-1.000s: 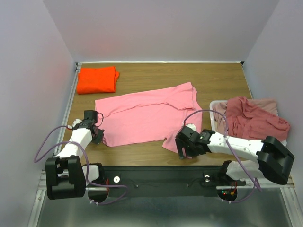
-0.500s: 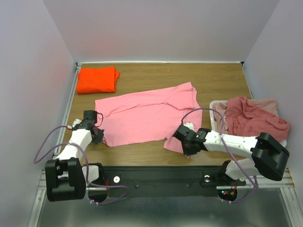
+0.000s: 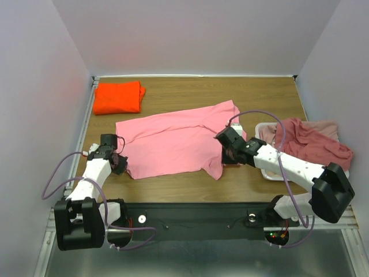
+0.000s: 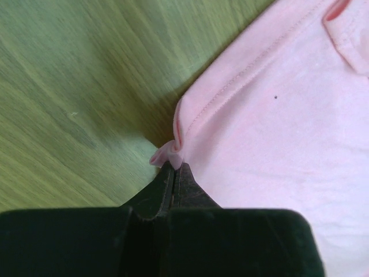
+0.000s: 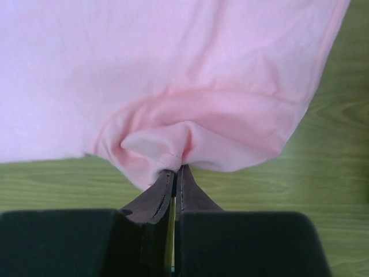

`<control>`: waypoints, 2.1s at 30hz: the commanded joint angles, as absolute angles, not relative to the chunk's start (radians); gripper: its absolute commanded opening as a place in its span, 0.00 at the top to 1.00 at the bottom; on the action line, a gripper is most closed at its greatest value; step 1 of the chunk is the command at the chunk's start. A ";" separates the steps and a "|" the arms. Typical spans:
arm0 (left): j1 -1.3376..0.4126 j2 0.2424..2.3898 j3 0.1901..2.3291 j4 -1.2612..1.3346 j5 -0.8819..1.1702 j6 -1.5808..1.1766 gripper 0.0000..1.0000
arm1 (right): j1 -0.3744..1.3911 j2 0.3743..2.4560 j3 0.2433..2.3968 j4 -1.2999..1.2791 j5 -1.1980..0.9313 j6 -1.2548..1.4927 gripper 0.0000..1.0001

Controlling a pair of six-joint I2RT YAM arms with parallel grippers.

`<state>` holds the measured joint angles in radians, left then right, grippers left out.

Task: Fold and stack the t-shirts
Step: Fold the tshirt

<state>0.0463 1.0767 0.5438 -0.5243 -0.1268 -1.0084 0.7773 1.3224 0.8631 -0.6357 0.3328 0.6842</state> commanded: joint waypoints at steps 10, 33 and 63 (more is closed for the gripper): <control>0.043 1.186 0.689 -0.520 -0.069 -0.945 1.00 | 0.614 1.443 1.149 -0.534 0.390 0.554 1.00; 0.103 1.423 0.925 -0.465 -0.060 -0.914 1.00 | 0.463 1.716 1.439 -0.503 0.380 0.439 1.00; 0.115 1.450 0.951 -0.383 -0.097 -0.943 1.00 | 0.400 1.850 1.540 -0.494 0.393 0.390 1.00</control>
<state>0.1070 1.4921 0.9806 -0.3836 -0.0795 -0.9295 0.4099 1.8915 1.5524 -0.5377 0.3645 0.3962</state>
